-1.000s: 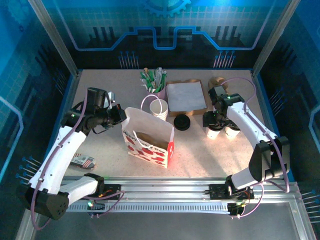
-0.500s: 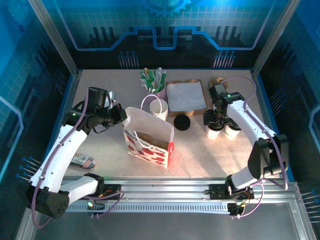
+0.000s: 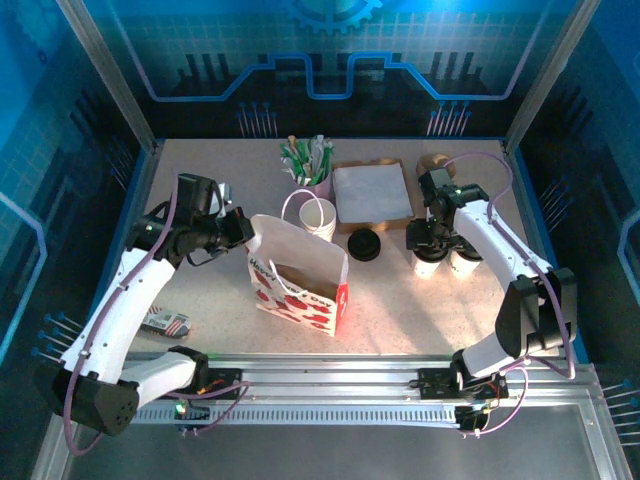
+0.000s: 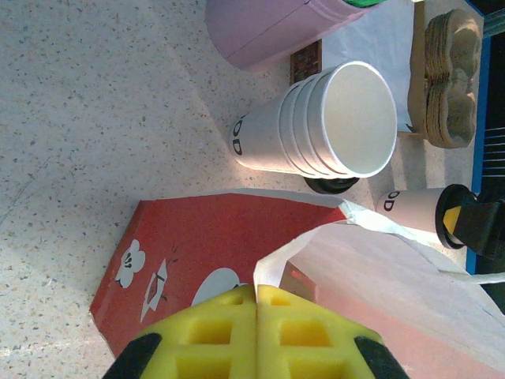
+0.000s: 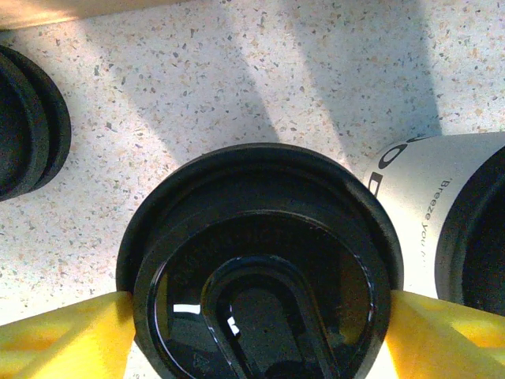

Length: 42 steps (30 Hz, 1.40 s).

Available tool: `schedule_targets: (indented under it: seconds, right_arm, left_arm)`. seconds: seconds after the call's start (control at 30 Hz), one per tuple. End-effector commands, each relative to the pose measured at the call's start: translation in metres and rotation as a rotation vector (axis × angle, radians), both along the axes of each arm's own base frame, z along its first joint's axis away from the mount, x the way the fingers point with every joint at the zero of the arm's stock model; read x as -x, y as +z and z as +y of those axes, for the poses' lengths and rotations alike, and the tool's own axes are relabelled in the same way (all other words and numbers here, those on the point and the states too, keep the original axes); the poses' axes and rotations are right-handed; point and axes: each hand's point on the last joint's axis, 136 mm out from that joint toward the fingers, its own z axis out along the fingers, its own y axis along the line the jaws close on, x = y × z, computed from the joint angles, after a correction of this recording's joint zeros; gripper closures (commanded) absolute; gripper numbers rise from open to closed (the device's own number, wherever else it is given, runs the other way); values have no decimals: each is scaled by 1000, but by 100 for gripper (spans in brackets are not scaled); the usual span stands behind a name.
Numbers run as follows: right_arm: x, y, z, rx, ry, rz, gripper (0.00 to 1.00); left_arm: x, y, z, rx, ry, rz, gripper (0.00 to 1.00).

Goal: Pack the takeout coffee

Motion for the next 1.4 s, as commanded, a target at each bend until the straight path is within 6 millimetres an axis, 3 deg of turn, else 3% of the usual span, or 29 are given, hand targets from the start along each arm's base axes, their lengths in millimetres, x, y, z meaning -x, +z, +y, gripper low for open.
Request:
schedule_targets:
  seconds: [0.0, 0.47, 1.37]
  right_arm:
    - [0, -7, -1, -11, -12, 14, 18]
    - [2, -7, 0, -27, -11, 16, 33]
    - [29, 14, 34, -76, 167, -38, 38]
  left_arm:
    - [-1, 2, -3, -6, -22, -2, 100]
    - [-1, 2, -2, -12, -24, -1, 100]
    - [-2, 1, -5, -4, -38, 3, 100]
